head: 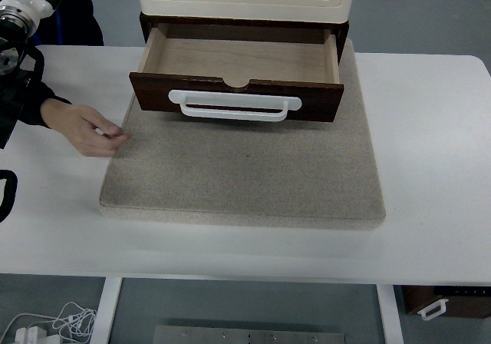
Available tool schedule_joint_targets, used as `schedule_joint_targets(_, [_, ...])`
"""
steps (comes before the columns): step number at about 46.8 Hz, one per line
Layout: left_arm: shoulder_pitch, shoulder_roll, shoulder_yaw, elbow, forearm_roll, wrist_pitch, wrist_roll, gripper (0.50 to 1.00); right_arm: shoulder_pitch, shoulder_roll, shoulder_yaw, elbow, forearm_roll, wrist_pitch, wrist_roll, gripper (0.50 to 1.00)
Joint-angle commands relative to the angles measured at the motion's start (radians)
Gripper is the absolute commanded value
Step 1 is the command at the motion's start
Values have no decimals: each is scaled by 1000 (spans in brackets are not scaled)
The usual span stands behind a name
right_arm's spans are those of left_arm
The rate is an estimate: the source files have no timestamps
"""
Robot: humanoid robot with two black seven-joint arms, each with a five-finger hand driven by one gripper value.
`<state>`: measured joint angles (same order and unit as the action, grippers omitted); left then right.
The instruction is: Close the drawer under the combination cabinet
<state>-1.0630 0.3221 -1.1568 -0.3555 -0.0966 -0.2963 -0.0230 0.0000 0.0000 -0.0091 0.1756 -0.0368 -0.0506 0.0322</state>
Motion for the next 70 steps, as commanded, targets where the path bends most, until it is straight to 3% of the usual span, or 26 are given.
schedule_joint_targets(1, [1,0,0,-2,0,-1,0,1000,0,0,0,-1,0,0,0,952])
schedule_joint_targets(70, [0,21,-1,-20,5,-4,0,1000,0,0,0,1,0,0,0,952])
